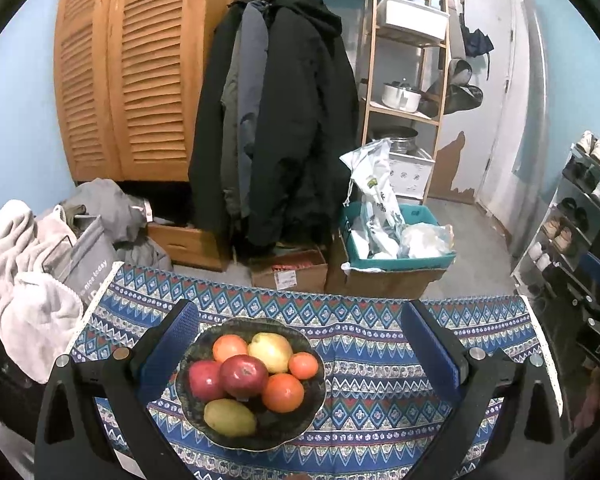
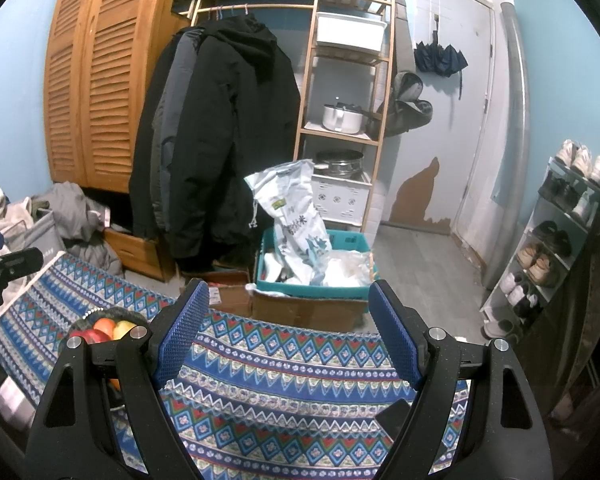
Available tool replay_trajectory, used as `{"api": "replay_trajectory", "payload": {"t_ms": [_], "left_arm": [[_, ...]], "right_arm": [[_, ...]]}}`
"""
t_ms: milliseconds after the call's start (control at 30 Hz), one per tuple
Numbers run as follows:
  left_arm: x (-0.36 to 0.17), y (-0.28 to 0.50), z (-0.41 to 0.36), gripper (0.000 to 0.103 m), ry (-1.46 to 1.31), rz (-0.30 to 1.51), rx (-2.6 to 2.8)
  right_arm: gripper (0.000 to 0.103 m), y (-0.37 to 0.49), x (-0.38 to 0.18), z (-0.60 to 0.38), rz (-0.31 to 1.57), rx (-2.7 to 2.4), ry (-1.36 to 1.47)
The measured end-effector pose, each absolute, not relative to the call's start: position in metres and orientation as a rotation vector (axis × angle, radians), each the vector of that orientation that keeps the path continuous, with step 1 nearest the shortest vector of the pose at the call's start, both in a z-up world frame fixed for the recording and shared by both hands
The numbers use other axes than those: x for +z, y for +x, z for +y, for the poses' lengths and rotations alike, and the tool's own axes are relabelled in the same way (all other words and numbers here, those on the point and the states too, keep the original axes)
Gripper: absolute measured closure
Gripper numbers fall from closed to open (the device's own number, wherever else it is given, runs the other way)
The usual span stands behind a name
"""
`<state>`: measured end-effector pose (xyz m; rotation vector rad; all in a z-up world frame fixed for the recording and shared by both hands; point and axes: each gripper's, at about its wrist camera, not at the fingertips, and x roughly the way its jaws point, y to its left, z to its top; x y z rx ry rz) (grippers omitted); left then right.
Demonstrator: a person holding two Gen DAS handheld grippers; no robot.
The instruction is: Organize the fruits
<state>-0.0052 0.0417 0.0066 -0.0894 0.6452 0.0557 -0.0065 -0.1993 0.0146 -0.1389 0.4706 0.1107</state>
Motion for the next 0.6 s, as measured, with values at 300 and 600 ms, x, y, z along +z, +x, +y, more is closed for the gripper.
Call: {"api": "replay_trajectory", "payload": {"t_ms": [300, 600], "left_arm": [[0.0052, -0.0055, 0.042, 0.001, -0.092, 0.65, 0.06], [0.0052, -0.0065, 0.0431, 0.001, -0.089, 0.656, 0.054]], "right_arm": [[0.022, -0.0069, 0.0148, -0.1992, 0.471, 0.111, -0.137], [0.022, -0.0069, 0.0148, -0.1991, 0.47, 0.11, -0.139]]}}
